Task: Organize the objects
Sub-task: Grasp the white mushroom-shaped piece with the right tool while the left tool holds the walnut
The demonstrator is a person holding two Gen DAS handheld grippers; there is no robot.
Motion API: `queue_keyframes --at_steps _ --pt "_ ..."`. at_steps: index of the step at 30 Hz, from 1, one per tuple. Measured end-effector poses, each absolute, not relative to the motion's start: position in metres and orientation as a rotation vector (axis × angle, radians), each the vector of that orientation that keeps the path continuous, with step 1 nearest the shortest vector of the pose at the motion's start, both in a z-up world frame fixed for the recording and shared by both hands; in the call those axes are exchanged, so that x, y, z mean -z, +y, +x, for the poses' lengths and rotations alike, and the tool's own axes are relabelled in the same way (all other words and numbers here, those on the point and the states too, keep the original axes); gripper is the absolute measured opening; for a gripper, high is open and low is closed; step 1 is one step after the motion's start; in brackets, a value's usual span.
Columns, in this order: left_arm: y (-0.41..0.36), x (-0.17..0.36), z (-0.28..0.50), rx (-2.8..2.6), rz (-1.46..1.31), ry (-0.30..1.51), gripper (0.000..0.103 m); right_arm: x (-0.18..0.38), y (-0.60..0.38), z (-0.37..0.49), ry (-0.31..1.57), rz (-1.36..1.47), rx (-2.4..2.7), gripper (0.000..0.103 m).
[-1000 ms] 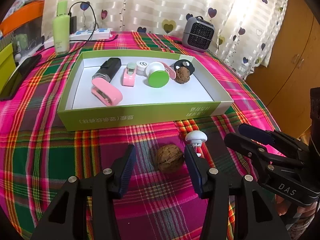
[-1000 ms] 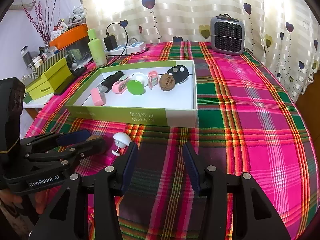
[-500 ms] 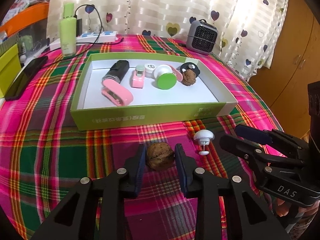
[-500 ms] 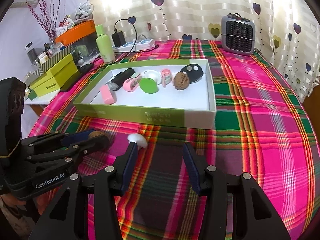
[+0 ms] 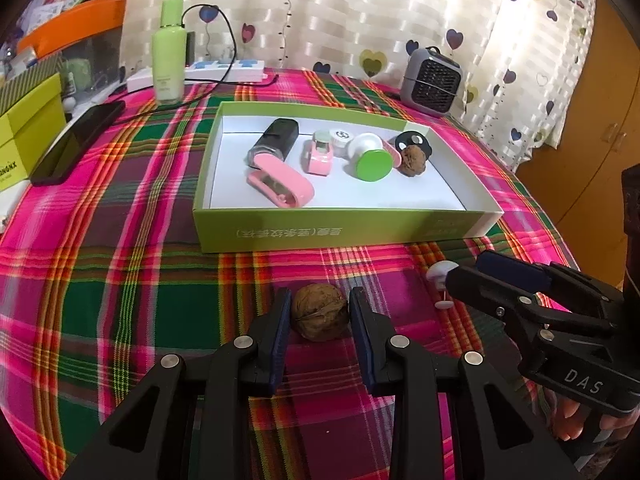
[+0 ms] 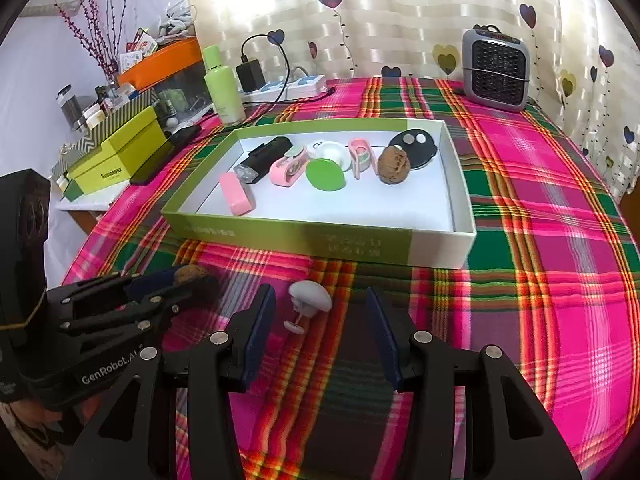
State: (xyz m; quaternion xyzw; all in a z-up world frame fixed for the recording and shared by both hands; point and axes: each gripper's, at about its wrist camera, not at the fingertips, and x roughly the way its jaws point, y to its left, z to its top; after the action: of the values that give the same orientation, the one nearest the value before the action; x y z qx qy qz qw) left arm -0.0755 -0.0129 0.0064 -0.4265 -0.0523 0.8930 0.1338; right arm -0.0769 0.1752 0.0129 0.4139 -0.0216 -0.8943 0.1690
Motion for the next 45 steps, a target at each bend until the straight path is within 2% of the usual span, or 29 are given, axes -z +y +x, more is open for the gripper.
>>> queue_keyframes --at_steps 26,28,37,45 --pt "-0.015 -0.006 -0.076 -2.582 -1.231 -0.180 0.028 -0.001 0.162 -0.085 -0.027 1.225 2.531 0.047" --pt "-0.015 -0.006 -0.076 -2.583 -1.231 -0.177 0.028 -0.001 0.162 -0.085 -0.024 1.227 2.539 0.041" --pt "-0.014 -0.006 -0.076 -2.585 -1.232 -0.172 0.028 -0.001 0.166 -0.086 -0.030 1.234 2.554 0.029" --pt "-0.014 -0.006 -0.076 -2.588 -1.233 -0.163 0.028 0.000 0.166 -0.086 -0.029 1.233 2.549 0.024"
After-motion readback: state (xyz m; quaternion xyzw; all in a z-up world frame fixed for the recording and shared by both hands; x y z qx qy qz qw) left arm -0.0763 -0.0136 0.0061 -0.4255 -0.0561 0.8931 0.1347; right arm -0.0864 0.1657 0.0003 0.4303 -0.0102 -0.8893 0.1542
